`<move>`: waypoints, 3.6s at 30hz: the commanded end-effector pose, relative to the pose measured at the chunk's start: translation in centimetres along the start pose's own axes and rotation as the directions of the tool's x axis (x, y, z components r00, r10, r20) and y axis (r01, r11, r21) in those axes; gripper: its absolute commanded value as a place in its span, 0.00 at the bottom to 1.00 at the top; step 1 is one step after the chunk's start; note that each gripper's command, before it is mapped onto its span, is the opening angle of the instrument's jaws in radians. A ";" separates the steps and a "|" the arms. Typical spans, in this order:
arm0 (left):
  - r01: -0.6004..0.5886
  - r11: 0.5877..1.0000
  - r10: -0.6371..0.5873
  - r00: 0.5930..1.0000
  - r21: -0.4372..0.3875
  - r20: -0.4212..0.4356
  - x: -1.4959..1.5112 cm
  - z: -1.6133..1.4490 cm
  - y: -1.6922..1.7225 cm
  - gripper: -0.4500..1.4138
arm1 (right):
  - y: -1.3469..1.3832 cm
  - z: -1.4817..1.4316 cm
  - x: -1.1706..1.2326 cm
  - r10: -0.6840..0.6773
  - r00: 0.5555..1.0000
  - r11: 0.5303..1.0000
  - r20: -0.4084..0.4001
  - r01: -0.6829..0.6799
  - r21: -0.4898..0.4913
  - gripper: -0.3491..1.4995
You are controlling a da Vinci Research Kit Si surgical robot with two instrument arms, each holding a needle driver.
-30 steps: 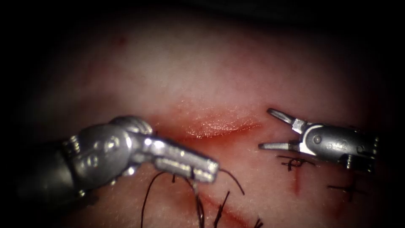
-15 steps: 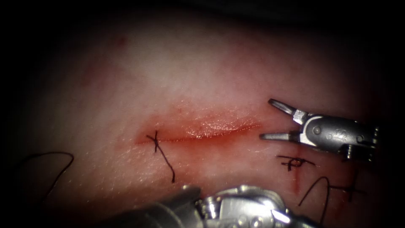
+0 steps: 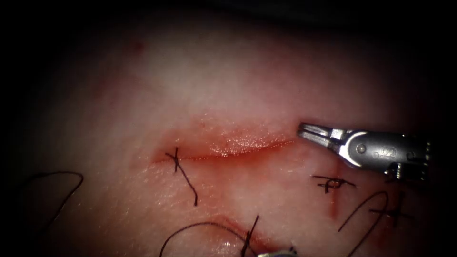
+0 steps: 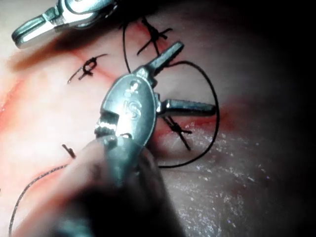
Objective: Wound Closure
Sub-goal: From the left gripper, set down the cut suture, then using the left grasper, grab the tail of suture, then using the right cutter, cut the suture.
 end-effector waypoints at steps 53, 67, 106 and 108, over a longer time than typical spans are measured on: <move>-0.274 0.888 0.007 0.810 0.369 0.586 -0.46 -2.61 -0.24 0.41 | -0.36 0.27 -0.05 -0.003 0.996 0.996 0.093 -0.006 0.089 0.50; -0.415 0.892 0.150 0.648 0.182 0.747 -1.03 -2.17 -0.20 0.35 | -0.42 0.29 -0.05 -0.007 0.996 0.995 0.088 -0.001 0.096 0.50; -0.431 0.882 0.170 0.666 0.189 0.726 -0.61 -2.52 -0.02 0.00 | -1.19 1.57 0.03 -0.097 0.953 0.944 -0.287 0.180 0.276 0.95; -0.435 0.880 0.171 0.666 0.191 0.726 -0.57 -2.51 -0.02 0.00 | -1.20 1.59 0.06 -0.099 0.950 0.947 -0.296 0.182 0.265 0.94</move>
